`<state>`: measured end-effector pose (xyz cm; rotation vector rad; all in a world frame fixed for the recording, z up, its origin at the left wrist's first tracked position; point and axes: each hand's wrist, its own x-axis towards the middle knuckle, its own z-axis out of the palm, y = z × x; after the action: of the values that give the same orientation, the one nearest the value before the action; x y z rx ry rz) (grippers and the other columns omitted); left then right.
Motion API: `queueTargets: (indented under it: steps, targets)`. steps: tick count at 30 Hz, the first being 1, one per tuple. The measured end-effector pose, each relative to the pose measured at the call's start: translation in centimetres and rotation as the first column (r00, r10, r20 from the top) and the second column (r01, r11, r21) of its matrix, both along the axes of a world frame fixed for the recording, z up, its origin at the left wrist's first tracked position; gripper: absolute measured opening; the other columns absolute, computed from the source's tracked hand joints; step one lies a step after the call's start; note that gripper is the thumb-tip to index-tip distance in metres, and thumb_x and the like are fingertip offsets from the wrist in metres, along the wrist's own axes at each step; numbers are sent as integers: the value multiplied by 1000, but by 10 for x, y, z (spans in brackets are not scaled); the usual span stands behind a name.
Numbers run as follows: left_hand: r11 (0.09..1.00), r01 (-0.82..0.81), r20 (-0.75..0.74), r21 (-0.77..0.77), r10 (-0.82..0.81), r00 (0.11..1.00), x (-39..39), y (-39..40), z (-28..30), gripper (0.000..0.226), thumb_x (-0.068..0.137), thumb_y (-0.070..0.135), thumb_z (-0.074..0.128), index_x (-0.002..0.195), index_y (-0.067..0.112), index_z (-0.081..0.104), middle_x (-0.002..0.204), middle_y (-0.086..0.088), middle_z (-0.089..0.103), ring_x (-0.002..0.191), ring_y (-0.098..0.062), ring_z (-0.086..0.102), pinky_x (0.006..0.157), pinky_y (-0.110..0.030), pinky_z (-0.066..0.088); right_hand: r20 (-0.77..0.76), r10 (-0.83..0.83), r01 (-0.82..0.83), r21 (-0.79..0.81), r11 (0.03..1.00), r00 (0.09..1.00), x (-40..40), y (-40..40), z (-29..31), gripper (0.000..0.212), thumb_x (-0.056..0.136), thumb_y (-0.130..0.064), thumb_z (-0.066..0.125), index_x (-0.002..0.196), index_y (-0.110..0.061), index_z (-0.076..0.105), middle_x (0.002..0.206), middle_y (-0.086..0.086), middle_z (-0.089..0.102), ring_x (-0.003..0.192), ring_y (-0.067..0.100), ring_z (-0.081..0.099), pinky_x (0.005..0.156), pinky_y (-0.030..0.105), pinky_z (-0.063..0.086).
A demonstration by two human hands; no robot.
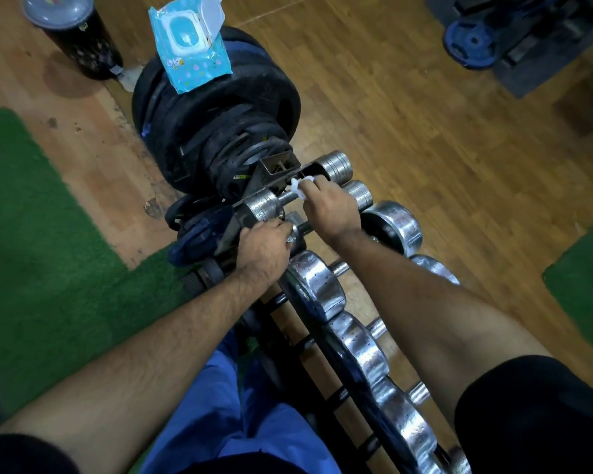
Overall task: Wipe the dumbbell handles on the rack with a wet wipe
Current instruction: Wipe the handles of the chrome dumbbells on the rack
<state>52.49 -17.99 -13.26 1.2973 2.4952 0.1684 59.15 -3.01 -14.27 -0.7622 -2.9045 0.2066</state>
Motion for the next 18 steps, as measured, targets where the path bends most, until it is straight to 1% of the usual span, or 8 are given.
queueTargets:
  steps: [2,4,6,10,12,15,16,18]
  targets:
    - [1000,-4,-14,-5,4,1000,0,0,0,40,96,37,56,135,25,54,130,5,59,116,-19,54,92,-39,43,102,95,-95,-2,995,990,-2,-2,-7,23,88,-16,55,111,-17,60,96,6,59,78,28,59,49,32,41]
    - [1000,-7,-10,-8,7,1000,1,0,0,41,96,38,55,136,26,53,131,5,59,118,-20,54,94,-40,43,221,193,-171,-113,979,956,11,-7,-16,28,90,-24,58,118,-22,60,102,3,59,89,27,62,61,36,51]
    - [1000,-2,-7,1,2,1000,0,-1,0,44,97,38,55,139,26,51,133,4,58,120,-21,53,95,-40,42,220,209,-167,-196,966,953,24,-3,-18,32,90,-31,55,121,-26,63,105,1,59,96,25,61,70,38,54]
    - [1000,2,9,0,-2,1000,0,0,1,45,97,41,53,139,26,50,135,3,57,120,-21,52,95,-41,42,210,297,-239,-263,935,932,36,8,-14,44,89,-41,47,126,-26,65,102,4,62,98,24,58,78,39,52]
    - [1000,-2,8,-3,2,1000,0,0,1,45,97,40,55,140,26,50,136,4,57,121,-21,52,95,-41,42,186,329,-282,-241,929,926,36,11,-16,40,94,-37,47,124,-23,68,102,5,64,98,25,57,78,39,51]
    - [1000,-13,3,0,13,1000,1,1,-1,44,96,36,57,138,27,51,134,5,57,120,-21,52,94,-40,42,157,345,-331,-111,937,925,27,12,-19,22,93,-29,55,102,-19,73,105,7,58,92,24,51,71,42,51]
    - [1000,-19,6,1,19,1000,1,1,-2,43,96,35,57,138,27,52,133,5,57,119,-21,52,94,-40,42,157,360,-350,-93,932,919,24,12,-20,21,93,-27,55,100,-17,72,112,8,58,92,25,51,71,42,51]
    - [999,-33,14,2,33,999,1,1,-2,43,95,35,57,137,27,52,133,5,58,119,-21,52,94,-40,42,170,403,-395,-81,915,899,26,10,-23,27,97,-29,51,114,-17,69,122,5,61,96,24,54,77,38,49]
